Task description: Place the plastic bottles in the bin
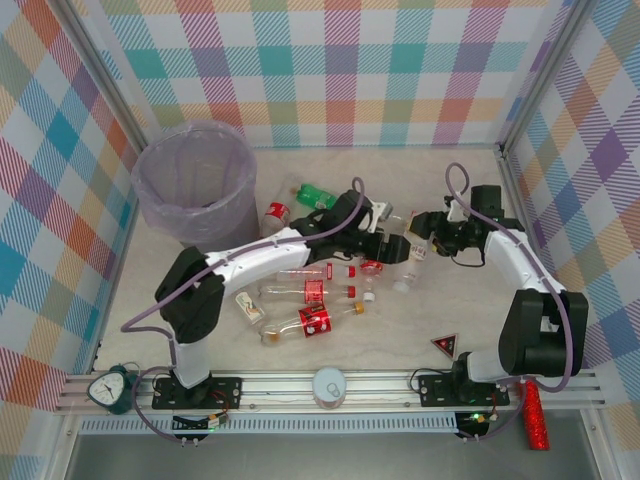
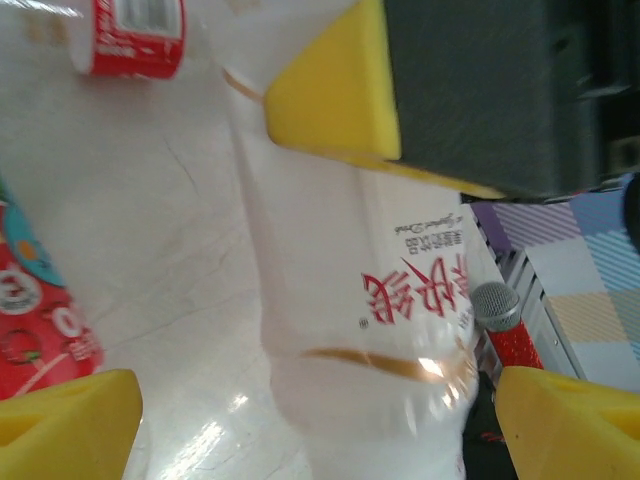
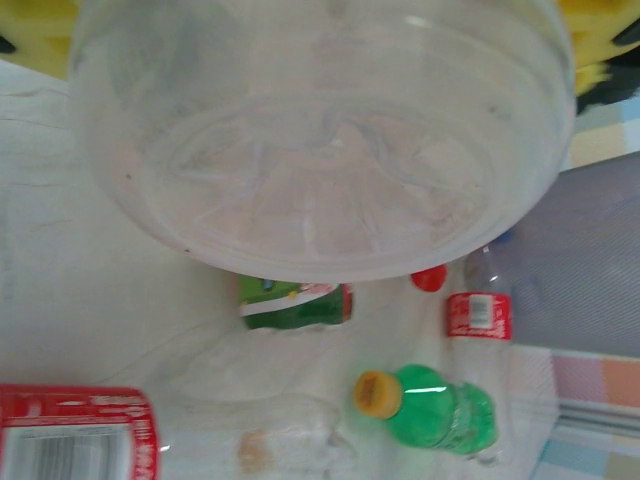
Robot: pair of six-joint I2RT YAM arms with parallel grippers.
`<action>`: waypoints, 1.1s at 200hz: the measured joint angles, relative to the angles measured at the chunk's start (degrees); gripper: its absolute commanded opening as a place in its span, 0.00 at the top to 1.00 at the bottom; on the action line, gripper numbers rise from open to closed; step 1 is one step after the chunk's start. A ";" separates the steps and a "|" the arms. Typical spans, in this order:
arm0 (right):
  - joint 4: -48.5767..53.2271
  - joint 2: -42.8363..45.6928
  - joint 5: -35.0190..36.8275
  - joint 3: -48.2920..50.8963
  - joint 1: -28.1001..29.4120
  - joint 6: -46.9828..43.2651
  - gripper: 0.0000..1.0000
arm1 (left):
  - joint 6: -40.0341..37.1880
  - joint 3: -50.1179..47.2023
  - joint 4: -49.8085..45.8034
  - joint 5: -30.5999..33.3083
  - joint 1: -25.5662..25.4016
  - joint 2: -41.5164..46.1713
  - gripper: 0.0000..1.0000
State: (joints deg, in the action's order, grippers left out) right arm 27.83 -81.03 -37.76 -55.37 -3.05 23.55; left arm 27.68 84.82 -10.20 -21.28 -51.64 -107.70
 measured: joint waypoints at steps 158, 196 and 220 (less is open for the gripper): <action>-0.24 3.08 -3.23 0.02 0.42 1.16 0.23 | 3.87 2.89 5.38 -3.93 -2.29 -6.05 0.41; 9.33 7.21 2.14 -6.08 -1.88 -1.44 0.22 | 3.82 2.89 5.57 -1.77 -1.79 -6.05 0.42; 12.76 9.77 5.38 -12.52 -4.33 -1.79 0.21 | 3.82 2.95 4.48 -1.11 -0.96 -6.03 0.46</action>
State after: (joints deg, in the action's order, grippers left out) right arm 40.60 -71.26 -32.38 -67.90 -7.38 21.76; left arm 31.51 87.77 -5.72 -22.39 -52.60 -113.73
